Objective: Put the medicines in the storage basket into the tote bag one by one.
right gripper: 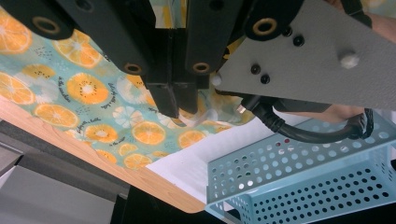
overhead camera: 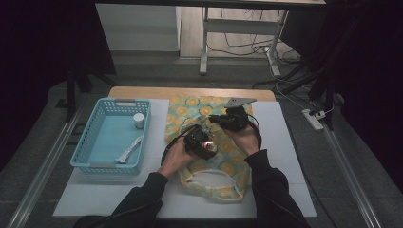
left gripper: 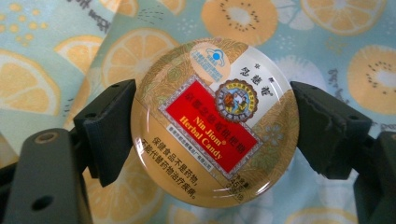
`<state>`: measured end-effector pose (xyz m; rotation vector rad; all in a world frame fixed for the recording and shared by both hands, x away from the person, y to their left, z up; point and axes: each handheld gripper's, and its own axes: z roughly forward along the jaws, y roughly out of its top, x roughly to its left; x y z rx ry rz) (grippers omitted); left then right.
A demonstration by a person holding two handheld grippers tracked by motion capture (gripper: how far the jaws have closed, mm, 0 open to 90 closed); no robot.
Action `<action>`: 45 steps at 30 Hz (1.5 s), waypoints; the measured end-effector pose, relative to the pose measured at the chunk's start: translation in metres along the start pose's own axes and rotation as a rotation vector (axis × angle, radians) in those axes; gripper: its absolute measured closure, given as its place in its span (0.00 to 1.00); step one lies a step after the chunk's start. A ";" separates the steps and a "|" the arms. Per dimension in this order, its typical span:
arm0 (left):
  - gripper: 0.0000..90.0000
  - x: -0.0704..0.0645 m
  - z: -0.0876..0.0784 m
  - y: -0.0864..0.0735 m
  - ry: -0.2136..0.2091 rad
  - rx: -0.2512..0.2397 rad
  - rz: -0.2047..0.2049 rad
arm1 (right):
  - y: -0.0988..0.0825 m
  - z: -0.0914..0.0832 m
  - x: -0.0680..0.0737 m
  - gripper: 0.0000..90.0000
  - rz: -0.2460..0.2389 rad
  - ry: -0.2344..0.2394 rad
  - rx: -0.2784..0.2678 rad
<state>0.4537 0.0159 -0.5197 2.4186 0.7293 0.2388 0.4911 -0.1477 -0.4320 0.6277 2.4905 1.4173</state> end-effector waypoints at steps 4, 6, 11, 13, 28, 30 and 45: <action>0.22 0.001 0.004 0.000 0.005 -0.008 -0.014 | -0.001 0.001 -0.002 1.00 0.004 0.001 0.004; 0.22 0.001 0.004 0.001 0.009 -0.011 -0.024 | -0.002 0.001 -0.002 1.00 0.006 0.001 0.004; 0.19 0.000 0.002 0.000 0.007 -0.018 -0.031 | -0.002 0.000 -0.003 1.00 0.010 0.000 0.002; 0.17 0.000 0.000 0.001 0.008 -0.025 -0.036 | -0.002 0.000 -0.003 1.00 0.011 0.001 0.000; 0.02 -0.011 -0.031 -0.001 -0.112 -0.101 -0.058 | -0.002 -0.002 -0.004 1.00 0.015 0.001 -0.008; 0.01 -0.011 -0.034 -0.003 -0.130 -0.113 -0.061 | -0.002 -0.002 -0.004 1.00 0.016 0.001 -0.008; 0.01 -0.009 -0.073 -0.019 -0.214 -0.175 -0.087 | -0.003 -0.002 -0.005 1.00 0.018 0.003 -0.004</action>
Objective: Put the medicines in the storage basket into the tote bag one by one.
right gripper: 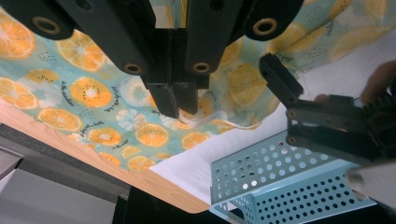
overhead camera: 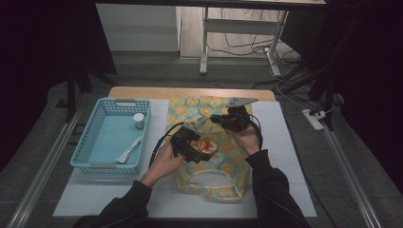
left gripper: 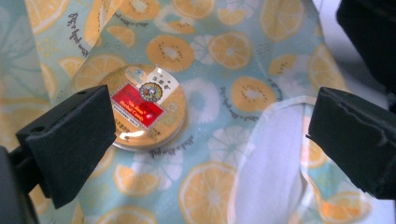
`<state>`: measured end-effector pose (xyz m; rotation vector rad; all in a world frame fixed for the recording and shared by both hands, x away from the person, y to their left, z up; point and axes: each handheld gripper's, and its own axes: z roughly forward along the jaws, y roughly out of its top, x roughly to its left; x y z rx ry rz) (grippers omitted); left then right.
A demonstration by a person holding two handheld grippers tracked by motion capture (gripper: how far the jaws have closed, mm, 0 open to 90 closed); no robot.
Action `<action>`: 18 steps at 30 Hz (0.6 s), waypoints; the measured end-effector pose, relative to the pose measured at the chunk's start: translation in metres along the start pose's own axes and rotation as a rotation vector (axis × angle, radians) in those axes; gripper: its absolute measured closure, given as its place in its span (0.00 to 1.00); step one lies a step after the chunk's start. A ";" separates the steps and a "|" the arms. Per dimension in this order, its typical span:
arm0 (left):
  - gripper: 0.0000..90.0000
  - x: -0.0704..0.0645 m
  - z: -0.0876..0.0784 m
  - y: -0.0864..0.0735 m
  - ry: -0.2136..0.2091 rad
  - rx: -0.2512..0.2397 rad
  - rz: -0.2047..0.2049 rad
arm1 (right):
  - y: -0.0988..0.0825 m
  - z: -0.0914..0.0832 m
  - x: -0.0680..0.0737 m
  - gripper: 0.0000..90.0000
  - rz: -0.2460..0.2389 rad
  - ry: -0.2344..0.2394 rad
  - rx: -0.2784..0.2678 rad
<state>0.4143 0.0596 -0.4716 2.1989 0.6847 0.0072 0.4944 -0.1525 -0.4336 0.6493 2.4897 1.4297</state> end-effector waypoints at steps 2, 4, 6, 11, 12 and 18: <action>0.01 0.000 -0.006 -0.001 0.002 0.000 0.000 | 0.000 0.000 0.000 1.00 -0.001 0.001 -0.002; 0.00 -0.001 -0.012 -0.002 0.017 0.000 0.005 | 0.000 -0.001 0.000 1.00 0.001 0.004 -0.003; 0.00 0.000 -0.020 -0.003 0.030 -0.005 0.003 | 0.000 -0.001 0.001 1.00 0.001 0.006 -0.004; 0.00 0.004 -0.040 -0.008 0.053 -0.022 -0.010 | 0.001 -0.001 0.002 1.00 -0.003 0.010 0.003; 0.00 0.004 -0.043 -0.009 0.057 -0.026 -0.012 | 0.001 -0.001 0.002 1.00 -0.002 0.010 0.003; 0.00 0.009 -0.061 -0.017 0.084 -0.019 -0.016 | 0.002 0.000 0.003 1.00 -0.003 0.013 0.006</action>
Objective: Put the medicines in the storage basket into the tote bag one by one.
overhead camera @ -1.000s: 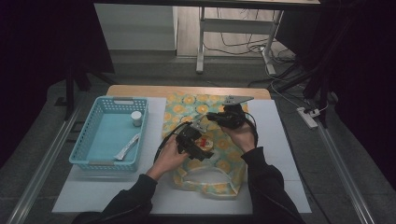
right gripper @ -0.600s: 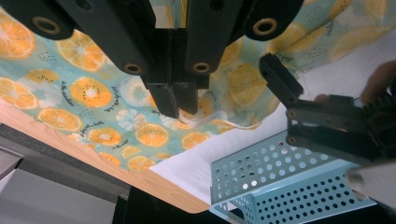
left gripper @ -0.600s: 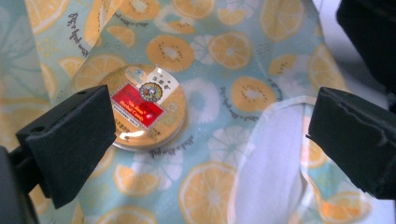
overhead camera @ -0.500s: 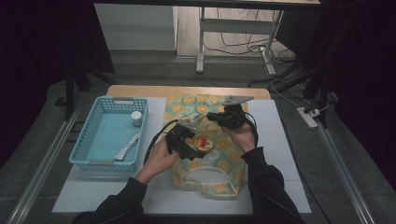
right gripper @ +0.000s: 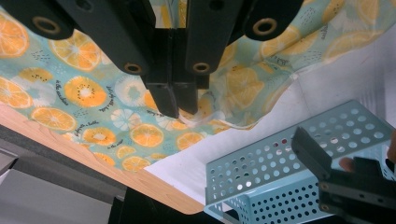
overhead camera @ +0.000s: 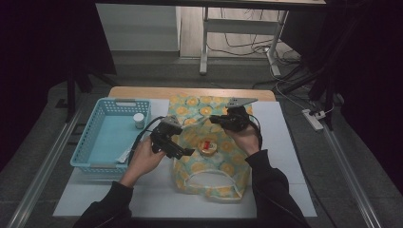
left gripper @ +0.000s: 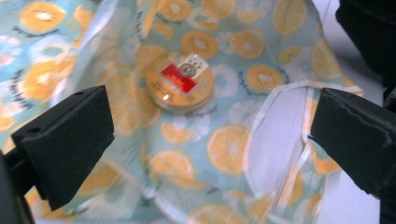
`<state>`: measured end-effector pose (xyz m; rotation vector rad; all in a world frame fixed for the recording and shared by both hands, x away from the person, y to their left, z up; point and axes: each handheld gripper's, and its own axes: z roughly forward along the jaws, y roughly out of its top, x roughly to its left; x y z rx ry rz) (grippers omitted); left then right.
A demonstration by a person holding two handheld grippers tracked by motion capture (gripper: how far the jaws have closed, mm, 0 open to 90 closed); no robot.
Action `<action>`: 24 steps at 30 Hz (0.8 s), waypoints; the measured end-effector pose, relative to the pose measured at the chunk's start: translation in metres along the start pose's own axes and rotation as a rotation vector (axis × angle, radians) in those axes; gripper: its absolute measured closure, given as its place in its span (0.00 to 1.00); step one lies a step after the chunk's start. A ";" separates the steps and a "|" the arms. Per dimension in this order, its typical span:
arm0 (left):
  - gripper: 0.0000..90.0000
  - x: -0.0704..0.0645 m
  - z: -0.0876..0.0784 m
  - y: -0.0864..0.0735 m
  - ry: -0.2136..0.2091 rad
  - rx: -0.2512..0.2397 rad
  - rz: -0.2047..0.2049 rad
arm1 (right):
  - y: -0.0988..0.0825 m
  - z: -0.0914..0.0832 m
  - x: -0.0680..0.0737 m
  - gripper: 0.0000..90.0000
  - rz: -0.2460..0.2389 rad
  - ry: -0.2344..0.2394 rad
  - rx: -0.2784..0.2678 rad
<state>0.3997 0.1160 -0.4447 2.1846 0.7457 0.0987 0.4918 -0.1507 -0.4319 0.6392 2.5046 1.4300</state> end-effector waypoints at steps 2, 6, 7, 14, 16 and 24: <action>0.00 0.003 -0.006 -0.003 0.005 -0.007 -0.013 | 0.000 0.000 0.000 1.00 0.001 0.000 0.000; 0.00 0.010 -0.019 -0.010 0.021 -0.016 -0.038 | 0.000 0.000 0.000 1.00 0.003 0.000 -0.001; 0.00 0.011 -0.022 -0.011 0.027 -0.016 -0.045 | 0.000 0.000 0.000 1.00 0.004 -0.001 -0.001; 0.00 0.022 -0.043 -0.024 0.074 -0.014 -0.086 | 0.000 0.000 0.000 1.00 0.004 -0.001 -0.001; 0.00 0.024 -0.048 -0.027 0.094 -0.018 -0.094 | 0.000 0.000 0.000 1.00 0.004 -0.002 0.000; 0.00 0.038 -0.065 -0.045 0.172 -0.028 -0.138 | 0.000 0.000 -0.001 1.00 0.005 -0.003 -0.003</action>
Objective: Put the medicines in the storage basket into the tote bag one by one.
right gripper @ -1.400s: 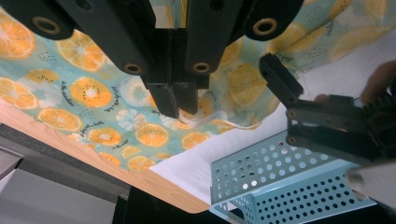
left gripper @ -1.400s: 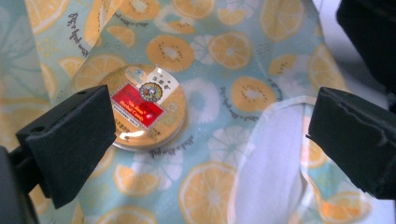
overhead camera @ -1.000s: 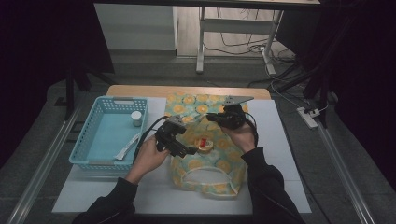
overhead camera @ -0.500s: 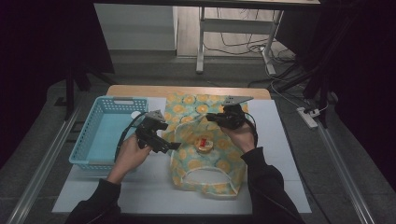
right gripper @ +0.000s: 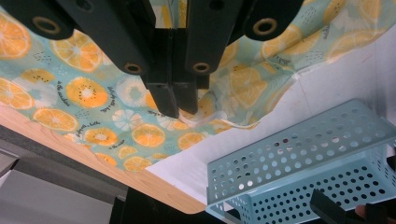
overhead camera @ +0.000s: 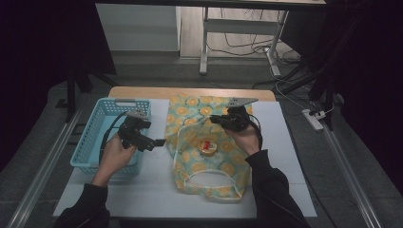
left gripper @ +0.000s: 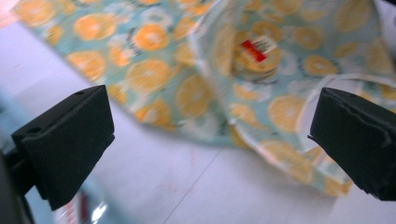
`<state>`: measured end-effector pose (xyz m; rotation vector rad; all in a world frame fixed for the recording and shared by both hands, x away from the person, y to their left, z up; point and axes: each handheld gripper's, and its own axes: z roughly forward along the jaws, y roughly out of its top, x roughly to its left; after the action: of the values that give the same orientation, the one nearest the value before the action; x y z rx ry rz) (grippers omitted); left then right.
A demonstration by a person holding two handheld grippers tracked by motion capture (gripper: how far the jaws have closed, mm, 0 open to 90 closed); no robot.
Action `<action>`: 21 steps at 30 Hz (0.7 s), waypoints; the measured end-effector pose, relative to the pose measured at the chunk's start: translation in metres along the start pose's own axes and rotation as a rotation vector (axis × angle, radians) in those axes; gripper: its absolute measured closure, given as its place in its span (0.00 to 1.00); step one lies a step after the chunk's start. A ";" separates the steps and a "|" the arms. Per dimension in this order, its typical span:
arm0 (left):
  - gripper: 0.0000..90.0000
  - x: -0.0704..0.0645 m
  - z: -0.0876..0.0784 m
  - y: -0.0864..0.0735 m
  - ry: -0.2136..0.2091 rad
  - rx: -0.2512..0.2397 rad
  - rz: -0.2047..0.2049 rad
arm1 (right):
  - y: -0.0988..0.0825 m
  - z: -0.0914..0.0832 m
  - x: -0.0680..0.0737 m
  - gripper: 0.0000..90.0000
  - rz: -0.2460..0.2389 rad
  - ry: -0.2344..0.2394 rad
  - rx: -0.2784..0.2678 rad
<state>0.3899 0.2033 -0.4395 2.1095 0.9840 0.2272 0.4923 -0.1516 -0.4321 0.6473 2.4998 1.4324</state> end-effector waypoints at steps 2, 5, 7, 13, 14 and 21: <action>0.00 0.005 -0.004 -0.004 0.016 -0.001 -0.019 | 0.000 0.000 0.000 1.00 0.001 0.000 0.000; 0.00 0.012 -0.008 -0.010 0.045 0.003 -0.040 | 0.000 0.000 0.000 1.00 0.003 -0.003 0.000; 0.00 0.017 -0.011 -0.013 0.070 0.014 -0.047 | 0.000 0.000 0.000 1.00 0.006 -0.004 -0.002; 0.00 0.030 -0.018 -0.023 0.148 0.033 -0.083 | 0.000 0.000 0.000 1.00 0.005 -0.004 -0.002; 0.00 0.032 -0.019 -0.025 0.158 0.034 -0.090 | 0.000 0.000 0.000 1.00 0.005 -0.004 -0.002; 0.00 0.046 -0.024 -0.038 0.181 0.050 -0.125 | 0.000 0.000 0.000 1.00 0.003 -0.005 -0.001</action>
<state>0.3887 0.2654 -0.4580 2.0911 1.2347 0.3378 0.4925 -0.1516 -0.4322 0.6538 2.4958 1.4309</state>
